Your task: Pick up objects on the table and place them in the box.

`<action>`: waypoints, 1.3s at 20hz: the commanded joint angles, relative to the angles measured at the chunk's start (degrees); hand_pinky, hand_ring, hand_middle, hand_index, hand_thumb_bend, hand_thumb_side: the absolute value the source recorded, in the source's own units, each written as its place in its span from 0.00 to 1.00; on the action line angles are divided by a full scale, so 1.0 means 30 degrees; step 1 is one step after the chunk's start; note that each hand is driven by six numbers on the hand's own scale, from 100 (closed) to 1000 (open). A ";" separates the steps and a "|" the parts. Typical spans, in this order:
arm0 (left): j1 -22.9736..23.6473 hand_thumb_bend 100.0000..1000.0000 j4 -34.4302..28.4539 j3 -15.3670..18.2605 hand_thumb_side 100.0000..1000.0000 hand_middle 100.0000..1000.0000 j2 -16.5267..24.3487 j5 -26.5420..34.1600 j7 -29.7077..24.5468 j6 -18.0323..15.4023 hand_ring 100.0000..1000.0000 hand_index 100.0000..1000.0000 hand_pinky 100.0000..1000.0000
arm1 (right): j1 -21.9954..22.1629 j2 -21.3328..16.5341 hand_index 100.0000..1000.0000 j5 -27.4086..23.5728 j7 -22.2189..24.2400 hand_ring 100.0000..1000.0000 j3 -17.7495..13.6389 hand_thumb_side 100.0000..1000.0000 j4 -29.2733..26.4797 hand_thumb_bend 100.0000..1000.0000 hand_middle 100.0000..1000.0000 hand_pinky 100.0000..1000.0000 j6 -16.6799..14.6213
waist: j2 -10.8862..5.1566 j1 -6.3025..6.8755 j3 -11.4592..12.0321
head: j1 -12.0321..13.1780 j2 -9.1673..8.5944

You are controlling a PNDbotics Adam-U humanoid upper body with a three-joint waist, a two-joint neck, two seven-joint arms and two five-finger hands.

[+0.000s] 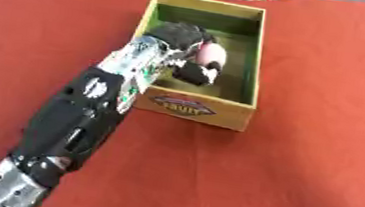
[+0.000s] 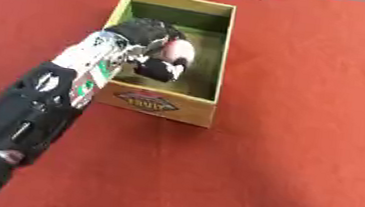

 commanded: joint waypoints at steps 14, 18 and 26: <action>-0.0256 0.43 -0.1680 0.0953 0.80 0.78 0.0512 0.0689 0.2251 0.1548 0.85 0.88 0.68 | -0.0125 -0.0126 0.77 -0.0005 -0.0070 0.60 -0.0092 0.52 -0.0372 0.00 0.56 0.49 0.0119 | -0.0481 -0.0093 0.0240 | -0.0033 0.0043; -0.0009 0.34 -0.4734 0.1396 0.84 0.69 0.1288 0.2614 0.3490 0.1908 0.78 0.82 0.65 | -0.0078 -0.0216 0.77 0.0050 -0.0165 0.60 -0.0158 0.52 -0.0372 0.00 0.56 0.49 0.0115 | -0.0570 -0.0116 0.0450 | -0.0229 0.0147; 0.1782 0.18 -1.0075 0.3029 0.82 0.55 0.3257 1.0772 1.0403 0.3086 0.66 0.77 0.58 | 0.0031 -0.0702 0.77 0.0189 -0.0305 0.61 -0.0262 0.52 -0.0372 0.00 0.56 0.50 0.0019 | -0.0921 -0.0170 0.1148 | -0.0684 0.0439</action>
